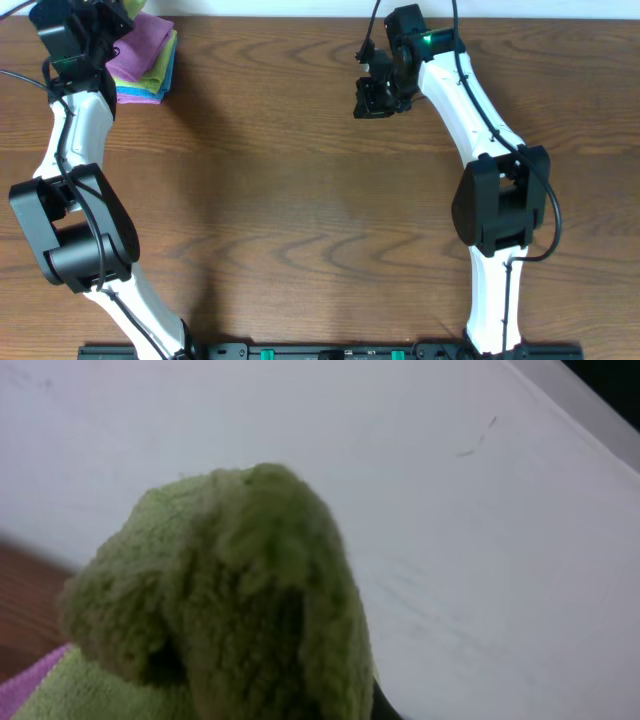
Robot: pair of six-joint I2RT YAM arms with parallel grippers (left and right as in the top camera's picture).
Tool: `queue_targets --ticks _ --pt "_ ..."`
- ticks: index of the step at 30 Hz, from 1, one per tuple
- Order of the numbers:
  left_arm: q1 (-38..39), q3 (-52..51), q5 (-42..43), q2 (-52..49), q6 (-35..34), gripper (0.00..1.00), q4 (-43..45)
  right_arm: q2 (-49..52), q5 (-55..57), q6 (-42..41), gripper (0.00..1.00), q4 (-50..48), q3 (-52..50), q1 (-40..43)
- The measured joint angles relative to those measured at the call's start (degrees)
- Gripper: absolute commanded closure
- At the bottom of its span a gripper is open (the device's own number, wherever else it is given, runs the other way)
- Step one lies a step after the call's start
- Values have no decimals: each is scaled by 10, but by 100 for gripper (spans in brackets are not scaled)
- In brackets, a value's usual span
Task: Fold the cloth
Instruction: 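Carry the bundle with the left gripper to the cloth stack, then place the bundle on top of the stack and open the left gripper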
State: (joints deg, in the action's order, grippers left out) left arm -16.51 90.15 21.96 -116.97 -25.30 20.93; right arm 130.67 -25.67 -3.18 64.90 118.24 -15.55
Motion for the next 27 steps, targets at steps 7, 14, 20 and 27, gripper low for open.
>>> queue_targets --ticks 7,14,20,27 --pt "0 0 -18 -11 47 94 -22 0 0 0 99 -1 0 -13" --pt "0 0 -23 -43 58 94 -34 0 2 0 99 -2 0 -20" --pt "0 0 -27 -50 60 70 -75 0 5 0 98 -3 0 -23" --pt "-4 0 -28 -50 36 5 -114 0 8 0 99 -8 0 -28"
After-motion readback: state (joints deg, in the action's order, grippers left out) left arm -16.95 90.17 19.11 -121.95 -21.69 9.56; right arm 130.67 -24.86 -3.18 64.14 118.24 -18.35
